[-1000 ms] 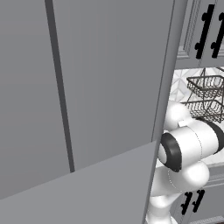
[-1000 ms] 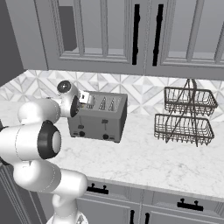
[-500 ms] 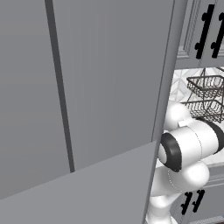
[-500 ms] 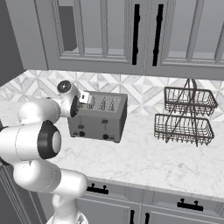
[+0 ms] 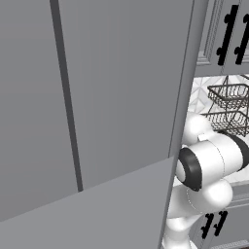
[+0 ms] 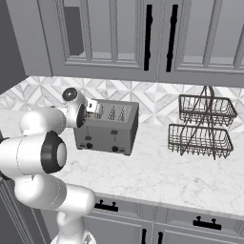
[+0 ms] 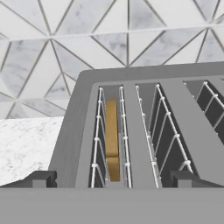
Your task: Start the toaster. Once the lever pops up, take the bread to the plate on the dining counter.
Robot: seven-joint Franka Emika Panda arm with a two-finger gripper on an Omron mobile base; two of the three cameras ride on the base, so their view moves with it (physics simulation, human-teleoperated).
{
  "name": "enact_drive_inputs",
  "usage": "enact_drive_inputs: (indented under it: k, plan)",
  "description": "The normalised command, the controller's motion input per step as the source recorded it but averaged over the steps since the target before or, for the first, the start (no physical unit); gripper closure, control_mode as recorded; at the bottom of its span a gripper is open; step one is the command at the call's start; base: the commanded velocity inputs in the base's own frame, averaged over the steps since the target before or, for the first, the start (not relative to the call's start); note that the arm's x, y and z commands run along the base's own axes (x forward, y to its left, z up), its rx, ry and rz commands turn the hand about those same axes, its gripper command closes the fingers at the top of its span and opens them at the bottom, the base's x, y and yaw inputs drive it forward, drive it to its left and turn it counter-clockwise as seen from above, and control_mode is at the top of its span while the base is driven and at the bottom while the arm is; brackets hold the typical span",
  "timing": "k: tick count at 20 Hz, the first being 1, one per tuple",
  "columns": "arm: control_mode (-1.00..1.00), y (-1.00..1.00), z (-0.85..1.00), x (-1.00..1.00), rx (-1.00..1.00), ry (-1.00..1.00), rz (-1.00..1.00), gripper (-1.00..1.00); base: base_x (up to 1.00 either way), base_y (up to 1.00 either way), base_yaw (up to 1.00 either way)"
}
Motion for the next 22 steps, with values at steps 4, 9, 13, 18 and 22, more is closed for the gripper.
enact_drive_inputs:
  k: [4,9,13,18,22]
  plan:
    - [-1.0,0.0,0.0,0.0,0.0,0.0,0.0,-1.0,0.0,0.0,0.0]
    - [-1.0,0.0,0.0,0.0,0.0,0.0,0.0,-1.0,0.0,0.0,0.0]
    - [-1.0,0.0,0.0,0.0,0.0,0.0,0.0,-1.0,0.0,0.0,0.0]
    - [-1.0,0.0,0.0,0.0,0.0,0.0,0.0,-1.0,0.0,0.0,0.0]
    - [-1.0,0.0,0.0,0.0,0.0,0.0,0.0,-1.0,0.0,0.0,0.0]
